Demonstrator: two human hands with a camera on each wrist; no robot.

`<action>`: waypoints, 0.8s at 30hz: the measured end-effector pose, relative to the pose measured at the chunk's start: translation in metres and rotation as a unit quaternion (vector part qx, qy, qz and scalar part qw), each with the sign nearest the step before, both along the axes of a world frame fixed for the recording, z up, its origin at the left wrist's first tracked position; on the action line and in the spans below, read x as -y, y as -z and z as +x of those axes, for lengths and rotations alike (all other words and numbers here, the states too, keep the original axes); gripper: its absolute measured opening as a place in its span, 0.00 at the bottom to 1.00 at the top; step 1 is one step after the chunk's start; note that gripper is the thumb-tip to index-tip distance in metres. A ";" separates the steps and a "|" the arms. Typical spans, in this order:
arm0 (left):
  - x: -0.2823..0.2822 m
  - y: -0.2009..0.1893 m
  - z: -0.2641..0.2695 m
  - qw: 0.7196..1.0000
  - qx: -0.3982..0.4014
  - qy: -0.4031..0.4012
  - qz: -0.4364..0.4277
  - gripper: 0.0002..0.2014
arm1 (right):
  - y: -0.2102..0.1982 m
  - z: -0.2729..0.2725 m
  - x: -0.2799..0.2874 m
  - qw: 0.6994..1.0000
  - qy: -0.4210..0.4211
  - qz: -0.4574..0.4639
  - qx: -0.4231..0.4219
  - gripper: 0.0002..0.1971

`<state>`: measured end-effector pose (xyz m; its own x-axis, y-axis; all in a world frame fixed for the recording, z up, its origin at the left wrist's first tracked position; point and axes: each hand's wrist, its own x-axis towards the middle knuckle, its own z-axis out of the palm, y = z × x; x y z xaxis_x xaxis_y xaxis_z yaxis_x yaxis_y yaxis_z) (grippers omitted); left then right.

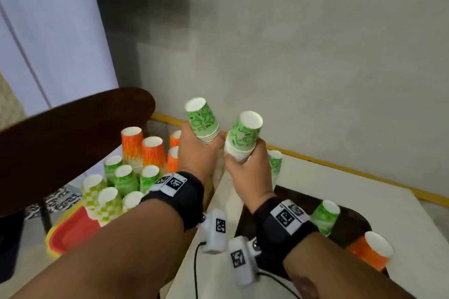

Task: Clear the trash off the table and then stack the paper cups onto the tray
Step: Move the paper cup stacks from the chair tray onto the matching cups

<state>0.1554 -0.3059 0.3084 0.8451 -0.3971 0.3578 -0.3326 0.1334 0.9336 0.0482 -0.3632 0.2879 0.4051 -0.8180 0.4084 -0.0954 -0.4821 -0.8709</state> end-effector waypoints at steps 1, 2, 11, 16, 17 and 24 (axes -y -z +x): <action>0.019 0.005 -0.006 1.000 -0.011 0.015 0.009 0.20 | -0.005 -0.008 0.022 1.000 0.024 -0.003 -0.007 0.24; 0.037 0.011 -0.013 0.999 -0.020 0.027 0.021 0.23 | -0.008 -0.016 0.042 0.999 0.044 -0.006 -0.017 0.24; 0.116 0.040 -0.057 0.994 -0.049 0.044 0.084 0.20 | 0.027 -0.037 0.143 0.988 0.098 0.005 -0.121 0.23; 0.127 0.055 -0.053 0.993 -0.030 0.037 0.109 0.23 | 0.039 -0.030 0.156 0.987 0.083 0.017 -0.136 0.24; 0.126 0.059 -0.049 0.993 -0.029 0.030 0.113 0.23 | 0.041 -0.030 0.158 0.987 0.080 0.021 -0.140 0.24; 0.111 0.054 -0.030 0.995 -0.015 -0.004 0.094 0.21 | 0.080 -0.035 0.165 0.959 0.042 0.118 -0.254 0.28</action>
